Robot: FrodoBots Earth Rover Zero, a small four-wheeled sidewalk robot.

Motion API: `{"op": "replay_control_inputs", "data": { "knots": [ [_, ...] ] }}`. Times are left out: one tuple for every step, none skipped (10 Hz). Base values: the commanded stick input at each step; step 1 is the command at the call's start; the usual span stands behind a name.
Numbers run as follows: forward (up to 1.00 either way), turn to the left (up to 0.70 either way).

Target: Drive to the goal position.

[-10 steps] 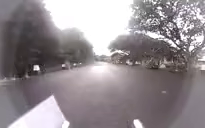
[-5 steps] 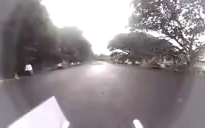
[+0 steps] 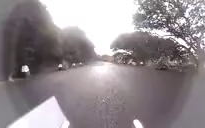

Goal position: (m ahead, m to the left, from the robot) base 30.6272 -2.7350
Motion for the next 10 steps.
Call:
{"op": "replay_control_inputs", "data": {
  "knots": [
    [1.00,0.00],
    [1.00,0.00],
    [1.00,0.00],
    [1.00,0.00],
    [1.00,0.00],
    [1.00,0.00],
    [1.00,0.00],
    [1.00,0.00],
    [1.00,0.00],
    [1.00,0.00]
  ]
}}
